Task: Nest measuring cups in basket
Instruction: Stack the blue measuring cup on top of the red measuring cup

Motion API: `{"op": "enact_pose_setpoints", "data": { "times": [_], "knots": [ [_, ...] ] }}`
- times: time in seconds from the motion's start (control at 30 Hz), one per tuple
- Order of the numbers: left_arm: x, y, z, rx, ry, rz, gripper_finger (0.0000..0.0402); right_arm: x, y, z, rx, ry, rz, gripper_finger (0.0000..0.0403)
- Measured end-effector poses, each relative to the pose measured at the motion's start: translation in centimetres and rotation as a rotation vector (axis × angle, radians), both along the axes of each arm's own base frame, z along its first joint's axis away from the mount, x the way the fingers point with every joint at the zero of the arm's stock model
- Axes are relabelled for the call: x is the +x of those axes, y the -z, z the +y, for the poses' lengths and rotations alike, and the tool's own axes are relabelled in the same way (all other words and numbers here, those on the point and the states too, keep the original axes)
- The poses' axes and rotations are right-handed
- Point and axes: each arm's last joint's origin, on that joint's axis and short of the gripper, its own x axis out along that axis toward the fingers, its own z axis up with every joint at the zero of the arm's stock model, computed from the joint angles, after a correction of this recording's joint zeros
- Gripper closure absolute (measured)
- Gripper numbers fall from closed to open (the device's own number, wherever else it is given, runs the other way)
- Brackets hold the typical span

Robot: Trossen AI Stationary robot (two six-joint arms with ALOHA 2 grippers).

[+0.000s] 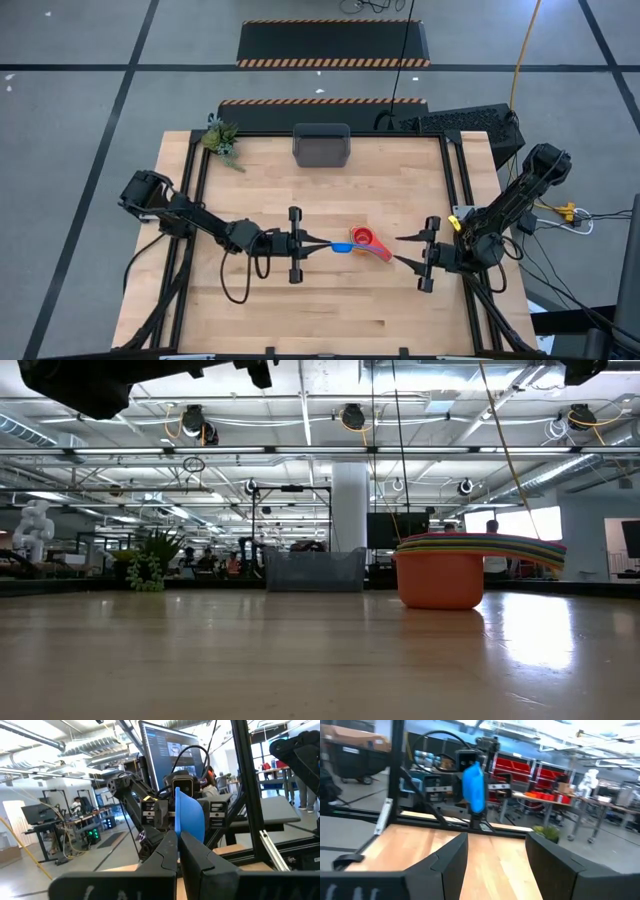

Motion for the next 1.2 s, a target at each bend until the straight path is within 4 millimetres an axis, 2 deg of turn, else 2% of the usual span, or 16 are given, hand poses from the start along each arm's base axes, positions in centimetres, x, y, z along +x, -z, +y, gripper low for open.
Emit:
{"op": "enact_pose_setpoints", "data": {
  "times": [0.43, 0.73, 0.9, 1.03, 1.2],
  "knots": [
    [0.5, 0.4, 0.9, -0.047, -0.025, 0.032, 0.0400, 0.9, -0.4, 0.3, 0.056, 0.007, -0.014, 0.0193],
    [4.0, 1.2, 0.4, -0.009, -0.041, 0.042, 0.0400, 2.4, -0.5, 1.4, 0.012, 0.028, 0.012, 0.0192],
    [4.5, 1.0, 0.5, -0.011, -0.020, 0.038, 0.0401, 2.4, -0.5, 1.3, -0.003, 0.056, 0.016, 0.0194],
    [4.5, 1.1, 0.5, -0.006, -0.020, 0.047, 0.0401, 2.3, -0.5, 1.4, -0.012, 0.053, 0.018, 0.0214],
    [4.5, 1.2, 0.5, -0.006, -0.019, 0.057, 0.0401, 2.3, -0.5, 1.4, -0.017, 0.053, 0.019, 0.0265]
  ]
}}
